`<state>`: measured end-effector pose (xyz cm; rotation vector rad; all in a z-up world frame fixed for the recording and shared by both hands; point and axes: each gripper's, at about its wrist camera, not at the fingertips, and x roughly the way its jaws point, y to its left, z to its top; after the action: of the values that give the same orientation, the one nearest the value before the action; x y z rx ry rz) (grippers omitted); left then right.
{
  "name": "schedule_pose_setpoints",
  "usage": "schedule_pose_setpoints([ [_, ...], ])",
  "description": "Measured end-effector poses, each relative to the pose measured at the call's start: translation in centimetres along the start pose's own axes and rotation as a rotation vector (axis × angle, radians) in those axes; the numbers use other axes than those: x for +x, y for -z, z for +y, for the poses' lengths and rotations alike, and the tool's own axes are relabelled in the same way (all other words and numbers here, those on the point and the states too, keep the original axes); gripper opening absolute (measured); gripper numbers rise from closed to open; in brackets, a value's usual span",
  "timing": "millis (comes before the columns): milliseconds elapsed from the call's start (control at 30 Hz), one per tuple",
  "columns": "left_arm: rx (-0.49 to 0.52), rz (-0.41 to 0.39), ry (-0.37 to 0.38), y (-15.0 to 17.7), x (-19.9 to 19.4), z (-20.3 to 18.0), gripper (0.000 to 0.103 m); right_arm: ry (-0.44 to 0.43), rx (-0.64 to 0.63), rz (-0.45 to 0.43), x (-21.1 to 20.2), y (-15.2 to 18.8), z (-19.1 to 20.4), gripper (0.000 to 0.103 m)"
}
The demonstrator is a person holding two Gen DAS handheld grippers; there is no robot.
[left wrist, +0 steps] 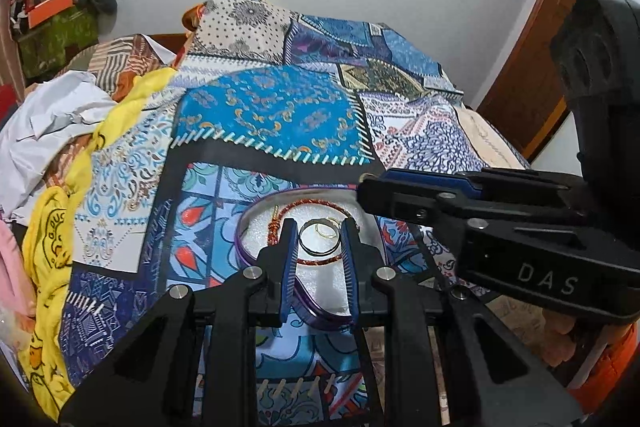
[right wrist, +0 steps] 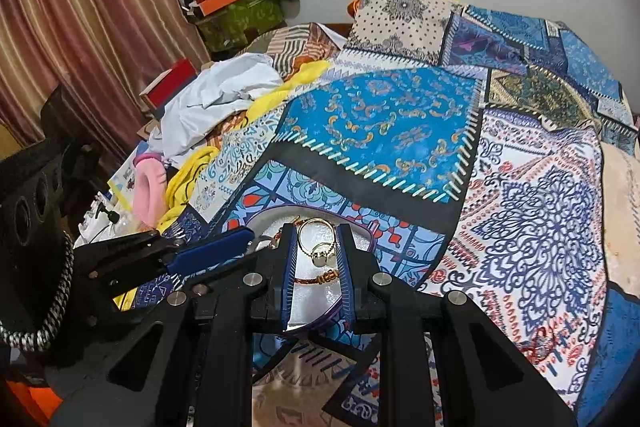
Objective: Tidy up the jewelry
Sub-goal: 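Lower both held rings into the heart tin and open both tools, then lift both tools away from the heart tin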
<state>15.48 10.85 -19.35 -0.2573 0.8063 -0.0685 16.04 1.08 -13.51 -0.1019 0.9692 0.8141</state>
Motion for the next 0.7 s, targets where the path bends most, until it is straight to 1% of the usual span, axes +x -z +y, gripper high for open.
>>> schedule_pose_setpoints([
  [200,0.001,0.021,0.004,0.3,0.9,0.1,0.020,-0.003,0.008,0.018,0.6,0.0,0.0,0.018],
  [533,0.020,0.019,-0.001,0.5,0.5,-0.2,0.020,-0.009,0.007,0.027,1.1,-0.2,0.5,0.018],
  [700,0.017,0.027,-0.004,0.7,0.4,-0.3,0.020,-0.009,0.026,0.049,1.5,-0.3,0.2,0.018],
])
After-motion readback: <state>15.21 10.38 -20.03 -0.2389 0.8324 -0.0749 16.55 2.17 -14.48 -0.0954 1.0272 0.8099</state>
